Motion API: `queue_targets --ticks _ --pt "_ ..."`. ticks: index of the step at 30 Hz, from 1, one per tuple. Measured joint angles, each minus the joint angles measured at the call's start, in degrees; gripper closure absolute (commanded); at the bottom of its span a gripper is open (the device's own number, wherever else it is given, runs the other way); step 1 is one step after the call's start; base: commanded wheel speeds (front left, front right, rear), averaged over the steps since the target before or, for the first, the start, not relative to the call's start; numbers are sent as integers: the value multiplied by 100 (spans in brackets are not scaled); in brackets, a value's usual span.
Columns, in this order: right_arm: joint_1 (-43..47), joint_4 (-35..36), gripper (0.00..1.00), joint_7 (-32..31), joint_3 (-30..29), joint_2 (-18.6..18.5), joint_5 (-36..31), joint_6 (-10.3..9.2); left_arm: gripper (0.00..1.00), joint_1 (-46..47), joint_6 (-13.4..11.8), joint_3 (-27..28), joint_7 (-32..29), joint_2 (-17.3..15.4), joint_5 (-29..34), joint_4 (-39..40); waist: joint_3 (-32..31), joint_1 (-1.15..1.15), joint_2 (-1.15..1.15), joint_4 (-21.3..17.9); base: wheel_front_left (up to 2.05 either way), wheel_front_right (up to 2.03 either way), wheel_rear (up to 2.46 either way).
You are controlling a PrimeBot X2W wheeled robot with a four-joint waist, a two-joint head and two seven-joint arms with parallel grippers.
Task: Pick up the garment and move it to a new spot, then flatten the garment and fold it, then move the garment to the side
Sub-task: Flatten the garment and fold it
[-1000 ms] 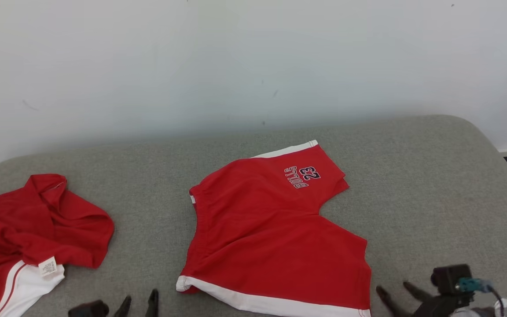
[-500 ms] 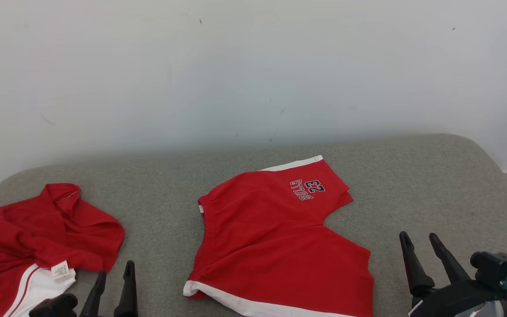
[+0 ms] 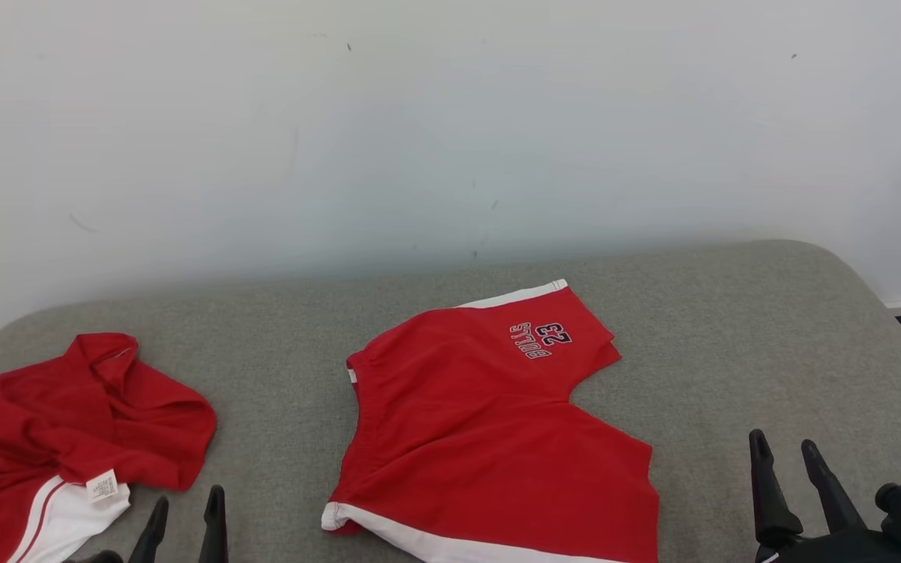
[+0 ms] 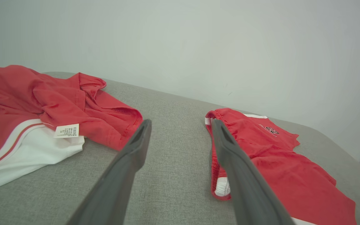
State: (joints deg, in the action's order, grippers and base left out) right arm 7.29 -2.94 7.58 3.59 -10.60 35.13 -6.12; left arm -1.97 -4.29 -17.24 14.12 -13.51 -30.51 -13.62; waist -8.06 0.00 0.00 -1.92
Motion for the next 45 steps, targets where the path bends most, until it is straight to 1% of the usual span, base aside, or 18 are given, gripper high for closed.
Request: queue_targets --ticks 11,18,29,33,35,38,39,41,45 --pt "17 -32 0 -7 113 34 -3 0 0 -155 -108 16 -267 -51 -9 456 138 0 0 -93 0 0 0" --pt "10 -42 0 -8 176 51 -62 -1 0 -248 -171 119 -454 -63 -25 675 185 0 0 -96 0 0 0" --pt "-77 -49 0 -51 244 63 -96 -1 0 -249 -185 158 -711 -56 -35 966 238 0 0 -84 0 0 0" --pt "-79 -52 0 -77 277 63 -96 -1 0 -248 -224 168 -821 -41 -38 1029 256 0 0 -85 0 0 0" --pt "-82 -88 0 -133 337 63 -112 -1 0 -247 -225 174 -953 58 -148 949 265 0 0 -84 0 0 0" --pt "-129 -282 0 -320 503 92 -165 -11 0 -248 -226 107 -1318 267 -409 622 280 0 0 -84 0 0 0" --pt "-193 -389 0 -409 590 124 -204 -47 0 -248 -227 119 -1426 328 -480 514 283 0 0 -94 0 0 0" --pt "-312 -569 0 -572 679 261 -248 -52 0 -238 -236 120 -1707 445 -720 294 288 0 0 -123 0 0 0" --pt "-333 -849 0 -878 750 444 -254 -94 0 -94 -277 75 -2214 734 -843 -121 302 0 0 -143 0 0 0"
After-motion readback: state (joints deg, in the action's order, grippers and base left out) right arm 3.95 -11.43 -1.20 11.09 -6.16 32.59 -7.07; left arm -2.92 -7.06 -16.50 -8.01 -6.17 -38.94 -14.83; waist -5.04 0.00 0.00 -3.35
